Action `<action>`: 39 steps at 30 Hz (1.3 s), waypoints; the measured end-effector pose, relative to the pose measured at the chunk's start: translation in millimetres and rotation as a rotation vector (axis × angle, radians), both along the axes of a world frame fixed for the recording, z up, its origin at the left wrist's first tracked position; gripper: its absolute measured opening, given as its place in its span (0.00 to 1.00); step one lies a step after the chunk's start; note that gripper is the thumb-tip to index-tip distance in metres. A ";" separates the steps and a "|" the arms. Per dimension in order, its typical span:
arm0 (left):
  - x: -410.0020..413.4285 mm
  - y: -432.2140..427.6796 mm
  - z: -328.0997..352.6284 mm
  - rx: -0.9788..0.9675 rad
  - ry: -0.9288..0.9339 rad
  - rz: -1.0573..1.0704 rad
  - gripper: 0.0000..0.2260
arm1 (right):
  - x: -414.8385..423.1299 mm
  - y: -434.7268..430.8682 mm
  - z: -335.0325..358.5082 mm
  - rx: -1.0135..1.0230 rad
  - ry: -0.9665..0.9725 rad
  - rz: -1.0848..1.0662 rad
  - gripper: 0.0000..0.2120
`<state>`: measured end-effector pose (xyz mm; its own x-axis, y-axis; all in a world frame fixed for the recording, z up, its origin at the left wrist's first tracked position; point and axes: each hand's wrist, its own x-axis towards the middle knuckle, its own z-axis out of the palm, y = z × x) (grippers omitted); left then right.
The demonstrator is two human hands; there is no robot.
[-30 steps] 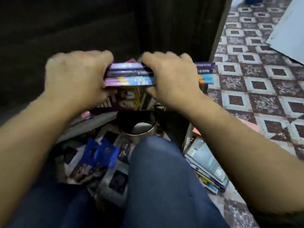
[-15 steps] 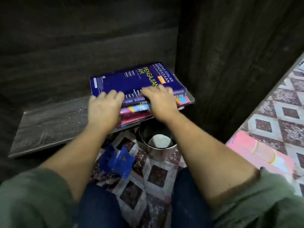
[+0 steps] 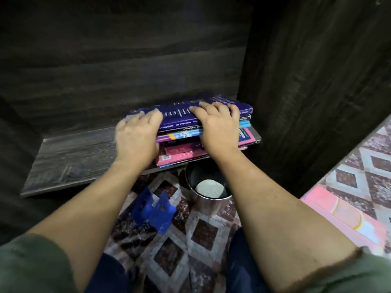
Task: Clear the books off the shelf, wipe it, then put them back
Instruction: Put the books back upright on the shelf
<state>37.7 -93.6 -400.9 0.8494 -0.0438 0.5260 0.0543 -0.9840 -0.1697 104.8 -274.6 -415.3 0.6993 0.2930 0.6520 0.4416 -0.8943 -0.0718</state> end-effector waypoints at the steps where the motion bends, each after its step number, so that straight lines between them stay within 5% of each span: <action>1: -1.7 9.0 4.1 0.001 -0.063 -0.007 0.27 | -1.7 8.6 3.3 0.020 -0.059 0.008 0.20; 5: -21.3 42.4 16.3 0.008 -0.147 0.004 0.26 | -13.1 45.6 6.6 0.061 -0.117 0.078 0.21; 13: -69.3 110.2 8.2 -0.016 0.003 0.230 0.23 | -39.0 124.5 -3.4 0.065 -0.028 0.312 0.19; 16: -82.8 139.0 -2.8 -0.087 0.102 0.381 0.23 | -46.8 142.0 -3.0 -0.078 0.177 0.490 0.23; 20: -90.7 167.3 -18.1 -0.190 0.337 0.627 0.19 | -56.0 137.0 -17.1 -0.372 0.381 0.377 0.29; 24: -89.4 166.7 -33.4 -0.296 0.646 0.536 0.34 | -67.1 136.5 -43.6 -0.424 0.519 0.409 0.26; 33: -77.3 147.8 -43.0 -0.176 0.487 0.402 0.24 | -73.1 127.1 -49.5 -0.362 0.390 0.261 0.24; 39: -62.7 121.6 -31.0 -0.249 0.647 0.509 0.35 | -56.3 112.6 -37.1 -0.421 0.365 0.370 0.21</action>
